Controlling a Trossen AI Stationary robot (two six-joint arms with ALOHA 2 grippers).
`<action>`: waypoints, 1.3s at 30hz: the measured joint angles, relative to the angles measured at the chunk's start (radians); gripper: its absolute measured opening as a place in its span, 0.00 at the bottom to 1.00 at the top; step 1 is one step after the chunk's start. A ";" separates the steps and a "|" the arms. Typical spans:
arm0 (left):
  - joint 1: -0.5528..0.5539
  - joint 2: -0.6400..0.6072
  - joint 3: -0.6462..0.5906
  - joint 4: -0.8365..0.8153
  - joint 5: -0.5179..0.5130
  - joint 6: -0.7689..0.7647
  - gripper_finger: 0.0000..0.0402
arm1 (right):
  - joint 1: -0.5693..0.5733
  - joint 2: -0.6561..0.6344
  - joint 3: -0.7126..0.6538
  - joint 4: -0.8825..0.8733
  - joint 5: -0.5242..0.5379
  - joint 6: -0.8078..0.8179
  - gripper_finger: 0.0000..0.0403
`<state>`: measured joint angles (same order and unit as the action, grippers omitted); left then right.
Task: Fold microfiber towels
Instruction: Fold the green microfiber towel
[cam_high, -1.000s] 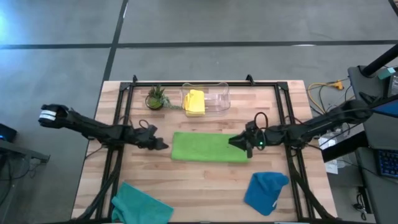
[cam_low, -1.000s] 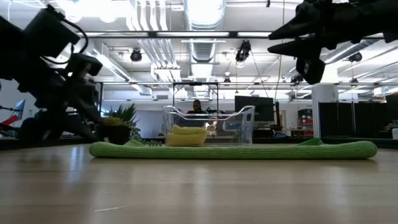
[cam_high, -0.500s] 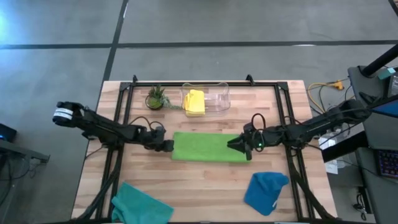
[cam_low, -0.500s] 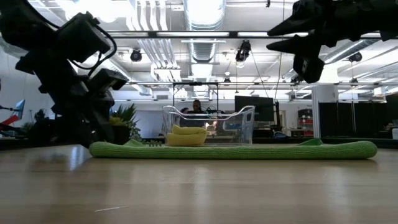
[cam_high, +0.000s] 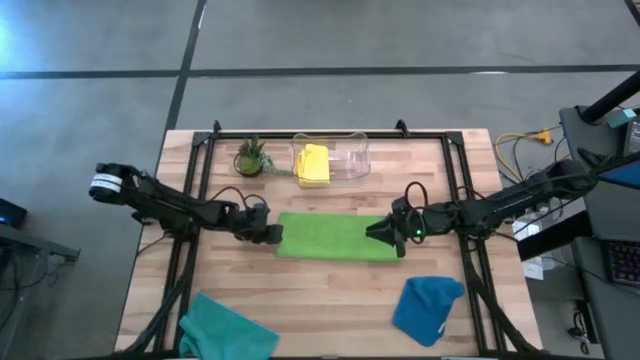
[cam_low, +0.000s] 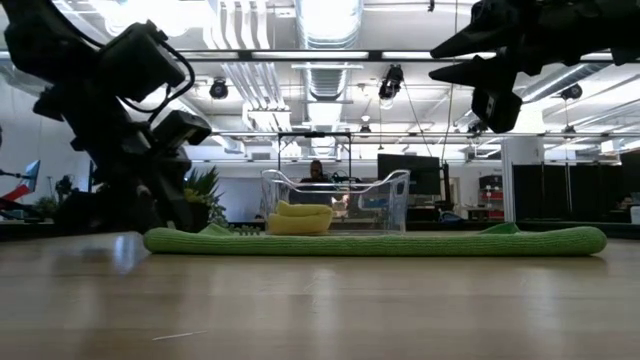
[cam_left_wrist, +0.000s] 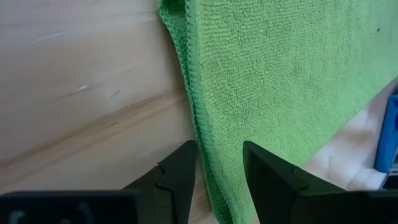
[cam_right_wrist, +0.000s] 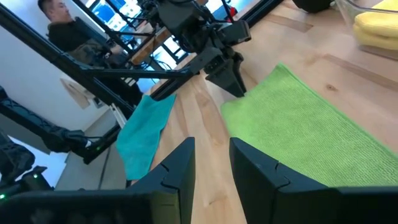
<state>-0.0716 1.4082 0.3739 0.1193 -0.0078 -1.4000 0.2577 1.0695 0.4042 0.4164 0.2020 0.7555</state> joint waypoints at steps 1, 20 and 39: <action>0.002 0.004 -0.001 0.010 0.000 0.000 0.30 | 0.000 0.000 0.000 0.000 0.000 0.000 0.24; 0.007 0.023 -0.003 0.082 0.009 0.075 0.01 | 0.000 0.000 0.000 -0.001 -0.002 -0.005 0.24; 0.006 -0.132 -0.048 -0.034 -0.021 0.073 0.00 | -0.055 0.473 0.401 -0.304 -0.109 -0.199 0.24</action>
<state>-0.0654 1.2765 0.3260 0.0855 -0.0284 -1.3269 0.2029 1.5426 0.8049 0.1126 0.0926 0.5563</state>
